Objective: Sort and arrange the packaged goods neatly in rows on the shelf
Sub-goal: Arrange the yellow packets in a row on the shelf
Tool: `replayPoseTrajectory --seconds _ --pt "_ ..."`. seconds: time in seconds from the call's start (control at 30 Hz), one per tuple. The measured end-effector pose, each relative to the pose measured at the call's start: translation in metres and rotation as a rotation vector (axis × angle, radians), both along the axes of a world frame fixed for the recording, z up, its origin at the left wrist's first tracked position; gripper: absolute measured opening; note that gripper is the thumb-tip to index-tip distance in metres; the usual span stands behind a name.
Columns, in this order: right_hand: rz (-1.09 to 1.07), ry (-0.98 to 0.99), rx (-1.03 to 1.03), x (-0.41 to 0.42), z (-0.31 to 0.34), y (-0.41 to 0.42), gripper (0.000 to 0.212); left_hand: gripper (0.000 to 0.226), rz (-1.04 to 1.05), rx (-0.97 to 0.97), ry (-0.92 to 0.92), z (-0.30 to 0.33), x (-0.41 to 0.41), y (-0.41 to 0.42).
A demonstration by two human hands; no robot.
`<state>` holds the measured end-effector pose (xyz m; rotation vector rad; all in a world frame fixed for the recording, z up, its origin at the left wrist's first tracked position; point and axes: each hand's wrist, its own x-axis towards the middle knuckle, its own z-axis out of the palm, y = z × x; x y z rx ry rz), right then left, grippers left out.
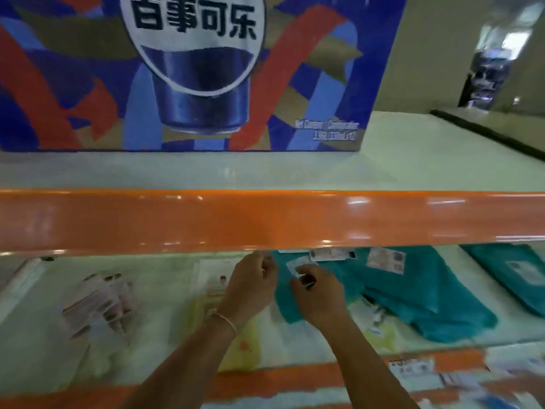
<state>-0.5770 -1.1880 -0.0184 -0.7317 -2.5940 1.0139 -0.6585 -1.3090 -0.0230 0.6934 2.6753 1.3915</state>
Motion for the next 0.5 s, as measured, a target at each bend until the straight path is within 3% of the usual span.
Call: replayPoseTrajectory --seconds 0.23,0.37,0.5 --pt "-0.082 -0.013 -0.144 0.024 -0.007 0.067 0.02 0.025 -0.181 -0.141 0.005 -0.013 0.017 0.079" --pt "-0.118 0.008 -0.452 0.021 -0.019 0.095 0.031 0.044 -0.234 -0.296 0.001 -0.017 0.015 0.099" --pt "-0.13 0.074 -0.734 0.018 -0.024 0.112 0.023 0.034 -0.157 -0.445 0.022 -0.02 -0.009 0.112"
